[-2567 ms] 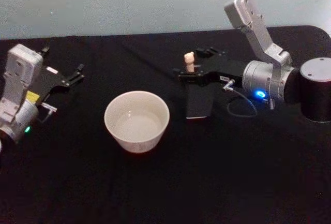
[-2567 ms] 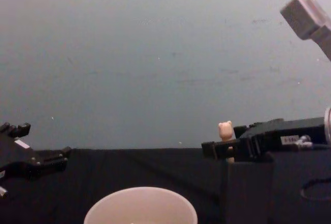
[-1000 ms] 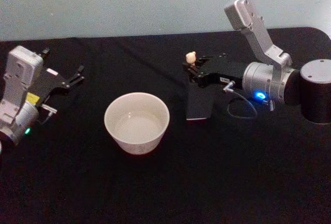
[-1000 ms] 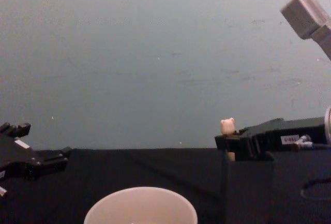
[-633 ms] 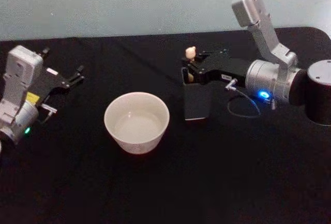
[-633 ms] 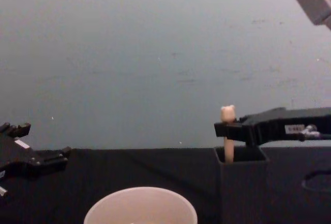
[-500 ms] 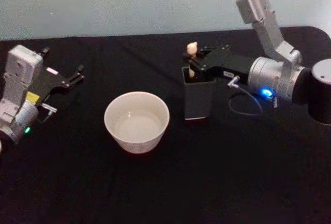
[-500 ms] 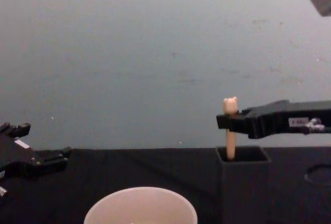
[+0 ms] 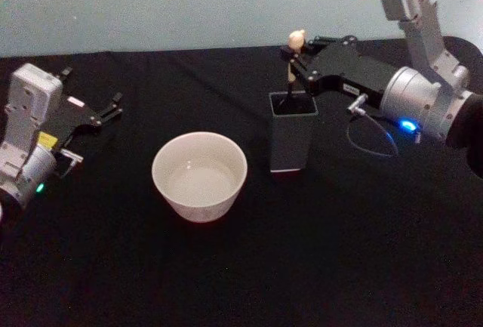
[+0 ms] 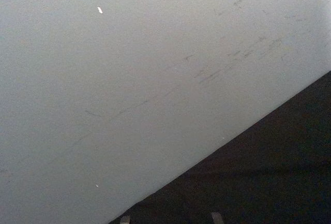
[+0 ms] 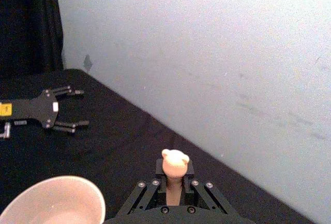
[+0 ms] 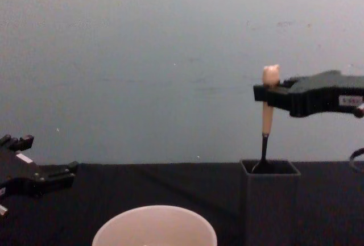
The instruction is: Pick up the stirring spoon with one hand, stir inside the cup, then place it back in its original position.
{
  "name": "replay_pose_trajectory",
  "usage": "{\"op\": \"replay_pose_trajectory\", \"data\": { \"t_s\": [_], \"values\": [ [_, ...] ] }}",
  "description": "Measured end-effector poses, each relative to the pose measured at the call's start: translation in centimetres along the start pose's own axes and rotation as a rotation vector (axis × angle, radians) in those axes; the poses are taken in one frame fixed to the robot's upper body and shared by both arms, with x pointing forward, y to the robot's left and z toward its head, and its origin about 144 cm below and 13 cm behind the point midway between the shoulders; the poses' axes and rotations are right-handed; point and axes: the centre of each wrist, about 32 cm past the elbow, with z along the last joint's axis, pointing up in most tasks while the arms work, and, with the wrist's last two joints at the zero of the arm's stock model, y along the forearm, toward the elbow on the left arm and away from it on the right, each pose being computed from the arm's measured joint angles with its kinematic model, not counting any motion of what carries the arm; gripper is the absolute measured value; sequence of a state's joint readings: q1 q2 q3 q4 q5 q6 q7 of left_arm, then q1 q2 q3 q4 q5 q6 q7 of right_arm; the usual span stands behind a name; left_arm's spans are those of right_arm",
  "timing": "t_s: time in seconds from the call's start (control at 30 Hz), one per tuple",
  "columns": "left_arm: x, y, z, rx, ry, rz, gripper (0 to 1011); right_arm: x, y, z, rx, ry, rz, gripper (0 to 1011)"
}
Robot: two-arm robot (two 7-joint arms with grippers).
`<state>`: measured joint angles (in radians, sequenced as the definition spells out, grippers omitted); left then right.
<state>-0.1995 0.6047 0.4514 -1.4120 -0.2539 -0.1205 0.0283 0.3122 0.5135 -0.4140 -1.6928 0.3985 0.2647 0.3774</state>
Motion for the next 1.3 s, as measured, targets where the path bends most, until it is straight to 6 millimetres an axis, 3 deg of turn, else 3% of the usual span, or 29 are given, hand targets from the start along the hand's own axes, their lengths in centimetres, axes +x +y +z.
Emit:
{"op": "replay_pose_trajectory", "data": {
  "t_s": [0.73, 1.03, 1.3],
  "values": [
    [0.0, 0.0, 0.0, 0.0, 0.0, 0.0, 1001, -0.4, -2.4, 1.9, 0.164, -0.042, -0.018, 174],
    [0.0, 0.0, 0.0, 0.0, 0.0, 0.0, 1001, -0.5, -1.1, 1.8, 0.196, -0.042, 0.023, 174],
    [0.0, 0.0, 0.0, 0.0, 0.0, 0.0, 1001, -2.3, 1.1, 1.2, 0.214, -0.034, 0.092, 174]
  ]
}}
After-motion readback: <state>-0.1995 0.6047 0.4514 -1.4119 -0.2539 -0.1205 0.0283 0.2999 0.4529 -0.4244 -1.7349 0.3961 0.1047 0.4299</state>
